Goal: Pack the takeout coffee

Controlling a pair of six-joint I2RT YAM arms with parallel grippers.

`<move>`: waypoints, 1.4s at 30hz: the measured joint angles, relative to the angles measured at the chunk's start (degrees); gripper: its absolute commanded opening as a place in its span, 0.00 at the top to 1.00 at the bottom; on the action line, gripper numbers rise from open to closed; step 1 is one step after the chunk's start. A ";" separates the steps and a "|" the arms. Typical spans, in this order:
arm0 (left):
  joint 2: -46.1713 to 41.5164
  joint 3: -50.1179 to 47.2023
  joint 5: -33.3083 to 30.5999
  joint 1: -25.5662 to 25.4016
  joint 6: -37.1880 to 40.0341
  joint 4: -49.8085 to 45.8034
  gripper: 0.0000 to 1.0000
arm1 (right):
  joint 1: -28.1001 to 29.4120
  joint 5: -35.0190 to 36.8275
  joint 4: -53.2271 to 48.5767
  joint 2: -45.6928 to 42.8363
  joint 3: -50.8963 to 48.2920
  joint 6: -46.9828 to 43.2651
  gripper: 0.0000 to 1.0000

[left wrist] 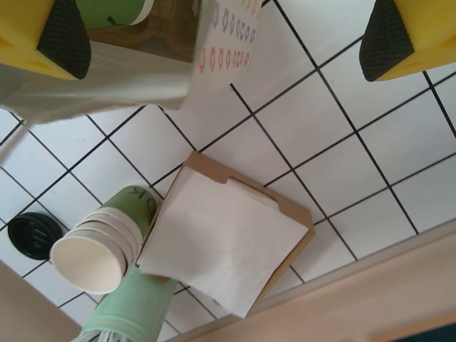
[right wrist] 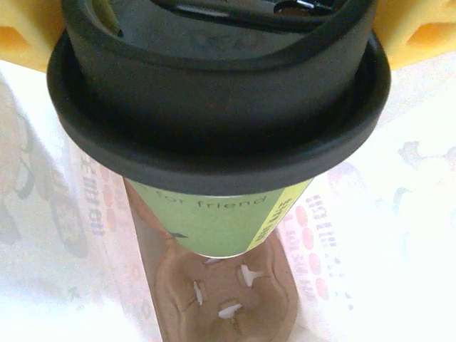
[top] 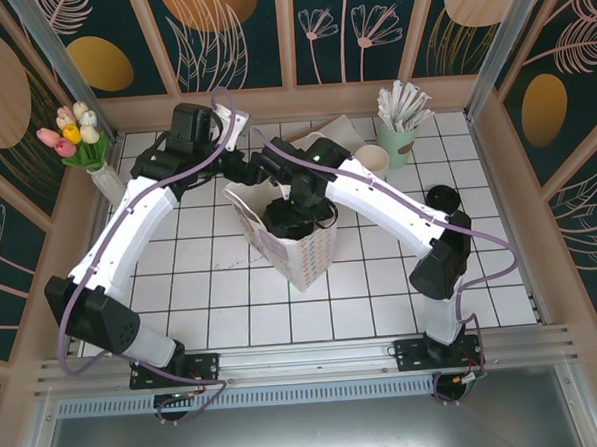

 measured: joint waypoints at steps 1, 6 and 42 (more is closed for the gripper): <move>-0.66 -0.44 0.68 0.20 0.61 0.07 0.03 | 0.24 0.00 -0.04 -0.26 0.00 0.20 0.38; -1.14 -1.44 1.97 0.28 3.80 -1.11 0.07 | 0.83 0.07 0.04 -1.29 -0.17 1.38 0.38; -10.88 -12.72 0.63 -0.81 -9.84 -3.91 1.00 | 0.74 1.86 0.00 2.21 -1.70 -12.35 0.41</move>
